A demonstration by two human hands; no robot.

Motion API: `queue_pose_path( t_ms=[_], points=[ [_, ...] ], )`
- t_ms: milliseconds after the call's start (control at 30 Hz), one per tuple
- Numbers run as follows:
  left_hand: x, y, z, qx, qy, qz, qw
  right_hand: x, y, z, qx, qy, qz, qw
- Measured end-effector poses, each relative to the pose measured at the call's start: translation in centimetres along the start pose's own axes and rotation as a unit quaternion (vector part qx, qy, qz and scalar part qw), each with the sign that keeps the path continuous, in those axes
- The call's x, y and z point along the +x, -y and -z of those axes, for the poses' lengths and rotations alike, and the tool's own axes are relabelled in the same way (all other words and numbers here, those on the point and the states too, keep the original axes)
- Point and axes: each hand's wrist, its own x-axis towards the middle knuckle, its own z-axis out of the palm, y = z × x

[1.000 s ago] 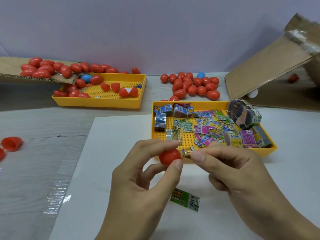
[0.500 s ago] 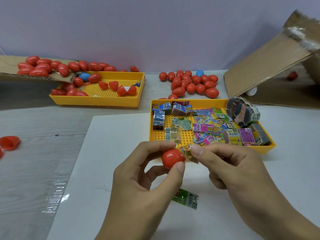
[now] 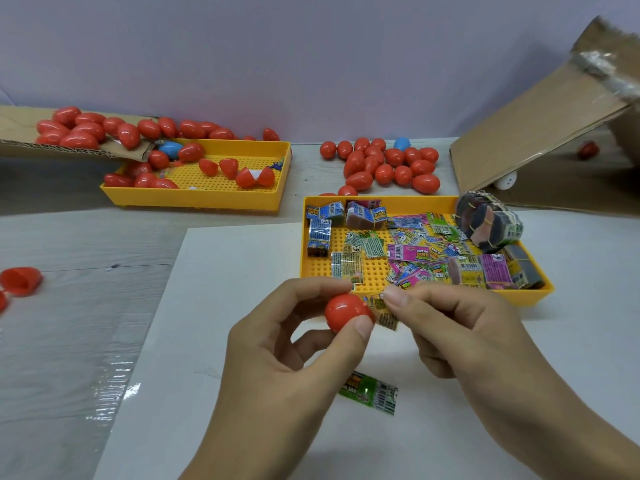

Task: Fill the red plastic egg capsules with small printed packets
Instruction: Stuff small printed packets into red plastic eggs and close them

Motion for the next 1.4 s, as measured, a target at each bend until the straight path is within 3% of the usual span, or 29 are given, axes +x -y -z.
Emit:
queue_pose_path(
  t_ms=[233,533,833,1133,1400],
  points=[
    [0.3,-0.4,0.3,-0.043,-0.006,0.019,0.999,0.4,0.8,0.9,0.002,0.0,-0.006,1.0],
    [0.1,0.1,0.2,-0.006,0.028,0.002,1.0,0.2,0.9,0.4,0.124,0.054,-0.089,0.987],
    [-0.1,0.1,0.0,0.03,0.024,-0.018,0.999,-0.1,0.4,0.1,0.083,0.031,-0.049,0.995],
    [0.0,0.4,0.1,0.047,0.013,-0.014,0.999,-0.2,0.5,0.1,0.162,0.063,-0.121,0.977],
    [0.0,0.4,0.0,0.045,0.019,-0.032,0.998,-0.2,0.1,-0.2,0.053,-0.002,-0.053,0.997]
  ],
)
